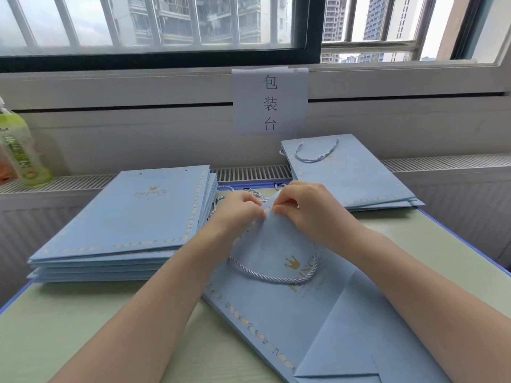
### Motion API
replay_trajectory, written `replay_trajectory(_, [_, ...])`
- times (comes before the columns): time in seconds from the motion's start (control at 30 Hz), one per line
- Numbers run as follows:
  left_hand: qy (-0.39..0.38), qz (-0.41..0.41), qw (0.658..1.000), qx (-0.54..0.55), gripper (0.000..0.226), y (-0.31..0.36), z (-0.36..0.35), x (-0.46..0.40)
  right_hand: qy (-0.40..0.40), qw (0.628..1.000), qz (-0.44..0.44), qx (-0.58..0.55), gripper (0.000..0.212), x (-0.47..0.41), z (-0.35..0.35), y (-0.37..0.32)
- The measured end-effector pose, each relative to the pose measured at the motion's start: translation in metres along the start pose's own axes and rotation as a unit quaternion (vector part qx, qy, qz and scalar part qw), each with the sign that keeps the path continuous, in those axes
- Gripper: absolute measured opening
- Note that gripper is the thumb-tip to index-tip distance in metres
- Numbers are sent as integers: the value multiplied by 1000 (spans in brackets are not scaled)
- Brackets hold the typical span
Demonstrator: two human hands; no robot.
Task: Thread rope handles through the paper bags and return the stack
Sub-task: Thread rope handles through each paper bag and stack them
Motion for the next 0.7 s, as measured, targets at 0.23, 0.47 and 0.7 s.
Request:
replay_trajectory(0.23, [-159,84,971,157,18,-12,-14,6,10,989,-39,-141,7,2,4,7])
replay_trajectory(0.47, [-232,108,933,252,37,-15,-24,8,13,995,-49,-90,14,0,2,10])
replay_trajectory(0.7, [-212,131,937,243,36,-23,-19,3,-36,986,-71,-149,10,3,-6,15])
Point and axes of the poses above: each hand's wrist, its own x-axis away from the middle knuckle, its own z-axis out of the back of the hand, y = z × x, the point moved 10 cm from there along -x, towards the middle knuckle, and after that the axes turned 2 degrees about -y, right-handed, at the moved point
